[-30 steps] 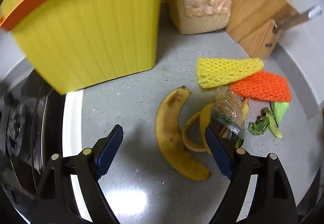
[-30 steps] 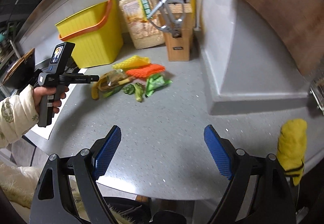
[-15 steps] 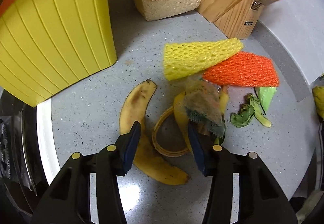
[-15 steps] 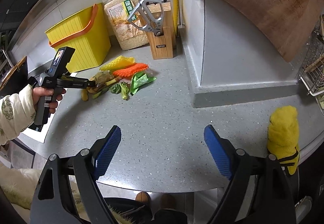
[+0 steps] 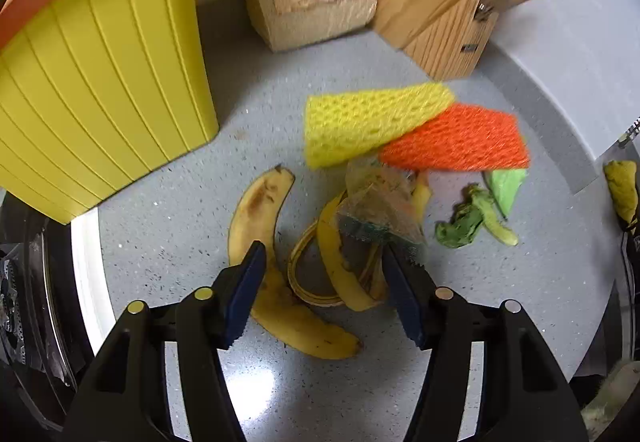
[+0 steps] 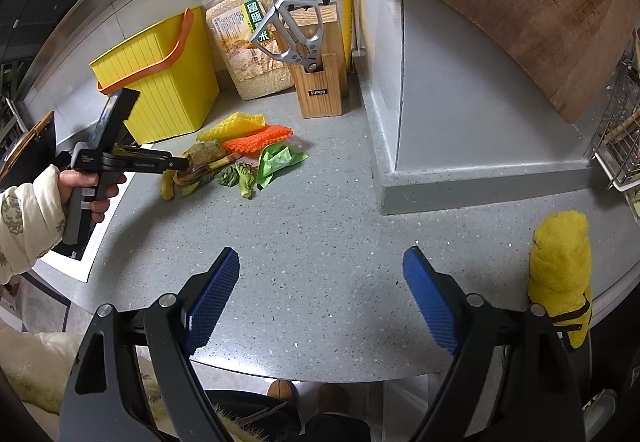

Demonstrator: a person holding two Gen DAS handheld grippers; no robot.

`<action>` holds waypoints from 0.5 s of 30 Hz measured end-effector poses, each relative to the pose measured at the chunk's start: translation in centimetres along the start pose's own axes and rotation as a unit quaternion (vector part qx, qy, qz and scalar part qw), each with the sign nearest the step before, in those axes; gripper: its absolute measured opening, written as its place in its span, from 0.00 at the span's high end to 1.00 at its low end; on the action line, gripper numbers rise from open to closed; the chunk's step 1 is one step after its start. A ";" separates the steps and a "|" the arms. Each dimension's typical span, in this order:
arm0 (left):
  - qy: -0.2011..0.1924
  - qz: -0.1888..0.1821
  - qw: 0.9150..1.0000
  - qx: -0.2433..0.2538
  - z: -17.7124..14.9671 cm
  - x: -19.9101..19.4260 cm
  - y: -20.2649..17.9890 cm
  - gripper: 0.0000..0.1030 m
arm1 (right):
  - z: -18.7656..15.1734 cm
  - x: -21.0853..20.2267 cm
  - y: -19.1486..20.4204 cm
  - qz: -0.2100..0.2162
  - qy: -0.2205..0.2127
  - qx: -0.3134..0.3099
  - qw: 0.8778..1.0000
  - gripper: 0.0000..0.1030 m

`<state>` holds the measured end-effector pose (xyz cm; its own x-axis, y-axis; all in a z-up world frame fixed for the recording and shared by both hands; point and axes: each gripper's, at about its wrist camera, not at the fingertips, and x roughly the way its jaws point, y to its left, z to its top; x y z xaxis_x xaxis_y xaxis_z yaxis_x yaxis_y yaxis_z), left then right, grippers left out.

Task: Collect trash
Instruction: 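Lower the left tool to the banana peel and close on it, then lift the banana peel with the left tool toward the yellow bucket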

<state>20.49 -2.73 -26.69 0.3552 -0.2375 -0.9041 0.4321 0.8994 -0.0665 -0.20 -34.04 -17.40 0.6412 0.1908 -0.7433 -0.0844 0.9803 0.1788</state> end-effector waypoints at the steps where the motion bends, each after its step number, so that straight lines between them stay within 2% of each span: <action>1: 0.008 -0.001 1.000 0.002 0.1 0.4 0.0 0.54 | 0.1 0.0 0.0 -0.001 -0.001 0.000 1.000 0.21; 7: 0.016 -0.018 1.000 0.013 0.0 0.6 0.2 0.68 | -0.1 -0.4 -0.8 -0.007 -0.005 0.017 1.000 0.21; 10: 0.029 -0.019 0.999 0.008 0.5 1.2 -0.4 0.92 | 0.0 -0.3 -1.2 -0.007 -0.006 0.025 1.000 0.21; 12: 0.026 -0.014 1.000 0.000 0.7 0.6 -0.3 0.94 | 0.1 -0.3 -1.0 -0.006 -0.008 0.022 1.000 0.21; 13: 0.011 -0.022 1.000 -0.001 0.7 -0.6 -0.6 0.95 | 0.1 -0.3 -0.9 -0.007 -0.009 0.018 1.000 0.21; 15: -0.022 -0.014 1.000 0.000 0.7 -3.5 -1.1 0.95 | 0.2 -0.2 -0.6 -0.008 -0.011 0.011 1.000 0.21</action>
<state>19.30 -3.15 -23.17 0.3796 -0.2784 -0.8823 0.4421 0.8923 -0.0913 -0.11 -34.69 -17.23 0.6595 0.1734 -0.7315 -0.0574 0.9818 0.1810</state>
